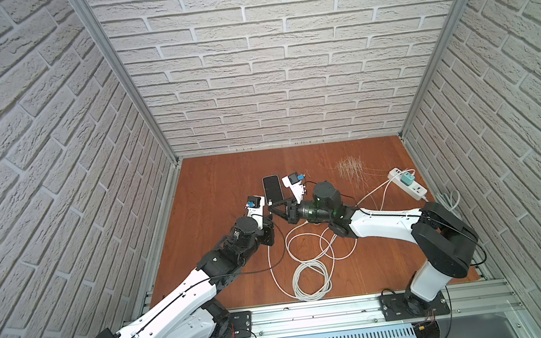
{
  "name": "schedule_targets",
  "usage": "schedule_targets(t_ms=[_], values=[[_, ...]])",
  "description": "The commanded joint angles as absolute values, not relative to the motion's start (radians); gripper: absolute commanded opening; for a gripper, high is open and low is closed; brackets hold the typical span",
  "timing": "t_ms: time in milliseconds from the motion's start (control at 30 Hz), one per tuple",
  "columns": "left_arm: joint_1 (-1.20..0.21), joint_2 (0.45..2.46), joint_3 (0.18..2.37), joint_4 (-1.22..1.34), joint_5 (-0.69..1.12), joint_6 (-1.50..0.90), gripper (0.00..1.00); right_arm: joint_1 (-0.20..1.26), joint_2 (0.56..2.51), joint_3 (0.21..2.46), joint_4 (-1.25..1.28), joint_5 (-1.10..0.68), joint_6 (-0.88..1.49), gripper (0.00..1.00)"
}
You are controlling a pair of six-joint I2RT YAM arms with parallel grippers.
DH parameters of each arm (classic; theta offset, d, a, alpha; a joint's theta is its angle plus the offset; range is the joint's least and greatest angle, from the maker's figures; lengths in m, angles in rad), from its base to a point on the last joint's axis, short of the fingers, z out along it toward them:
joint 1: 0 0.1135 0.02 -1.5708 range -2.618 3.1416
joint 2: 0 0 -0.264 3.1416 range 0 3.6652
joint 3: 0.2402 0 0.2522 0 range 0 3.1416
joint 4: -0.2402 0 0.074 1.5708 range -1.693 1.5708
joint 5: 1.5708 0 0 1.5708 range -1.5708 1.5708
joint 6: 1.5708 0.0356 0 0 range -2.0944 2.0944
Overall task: Plug the charging cable into the phone
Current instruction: Pick up the charging cable from the center of the board, then pick up the phone at the center of the board.
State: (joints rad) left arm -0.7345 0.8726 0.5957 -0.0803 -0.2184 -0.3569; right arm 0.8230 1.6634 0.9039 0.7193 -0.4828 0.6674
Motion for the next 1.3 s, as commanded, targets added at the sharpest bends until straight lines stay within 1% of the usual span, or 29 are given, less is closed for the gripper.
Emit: schedule_targets(t_ms=[0, 133, 167, 200, 233, 300, 333, 367, 400, 533, 633, 700, 767, 933, 1133, 1267], values=[[-0.734, 0.874, 0.595, -0.054, -0.221, -0.354, 0.0, 0.832, 1.648, 0.922, 0.766, -0.491, 0.64, 0.04], [-0.732, 0.883, 0.612, -0.077, -0.235, -0.368, 0.0, 0.832, 1.638, 0.919, 0.751, -0.488, 0.624, 0.03], [-0.729, 0.888, 0.621, -0.09, -0.242, -0.374, 0.05, 0.831, 1.632, 0.917, 0.74, -0.48, 0.615, 0.04], [-0.728, 0.892, 0.629, -0.099, -0.246, -0.379, 0.17, 0.831, 1.622, 0.914, 0.726, -0.471, 0.603, 0.03], [-0.727, 0.897, 0.638, -0.111, -0.25, -0.387, 0.4, 0.828, 1.61, 0.904, 0.713, -0.46, 0.585, 0.03], [-0.724, 0.897, 0.65, -0.125, -0.262, -0.403, 0.77, 0.821, 1.591, 0.891, 0.694, -0.444, 0.563, 0.03], [-0.723, 0.897, 0.654, -0.134, -0.274, -0.414, 0.91, 0.816, 1.581, 0.882, 0.684, -0.437, 0.556, 0.03], [-0.72, 0.896, 0.661, -0.144, -0.281, -0.424, 0.97, 0.807, 1.571, 0.873, 0.675, -0.425, 0.549, 0.03], [-0.717, 0.895, 0.669, -0.151, -0.282, -0.43, 0.98, 0.796, 1.561, 0.861, 0.666, -0.415, 0.546, 0.03], [-0.673, 0.911, 0.722, -0.234, -0.297, -0.513, 0.98, 0.728, 1.525, 0.802, 0.635, -0.384, 0.543, 0.03], [-0.577, 0.988, 0.825, -0.417, -0.33, -0.644, 0.98, 0.665, 1.486, 0.734, 0.626, -0.351, 0.569, 0.03], [-0.498, 1.063, 0.902, -0.513, -0.282, -0.712, 0.98, 0.626, 1.452, 0.689, 0.622, -0.334, 0.572, 0.03], [-0.441, 1.17, 0.978, -0.575, -0.227, -0.733, 0.98, 0.599, 1.424, 0.654, 0.608, -0.302, 0.566, 0.03], [-0.386, 1.487, 1.236, -0.71, -0.203, -0.705, 0.98, 0.552, 1.454, 0.634, 0.622, -0.293, 0.553, 0.03], [-0.373, 1.876, 1.597, -0.826, -0.142, -0.627, 0.98, 0.534, 1.526, 0.656, 0.635, -0.34, 0.565, 0.03], [-0.377, 2.057, 1.772, -0.873, -0.141, -0.606, 0.98, 0.532, 1.539, 0.662, 0.64, -0.354, 0.569, 0.03]])
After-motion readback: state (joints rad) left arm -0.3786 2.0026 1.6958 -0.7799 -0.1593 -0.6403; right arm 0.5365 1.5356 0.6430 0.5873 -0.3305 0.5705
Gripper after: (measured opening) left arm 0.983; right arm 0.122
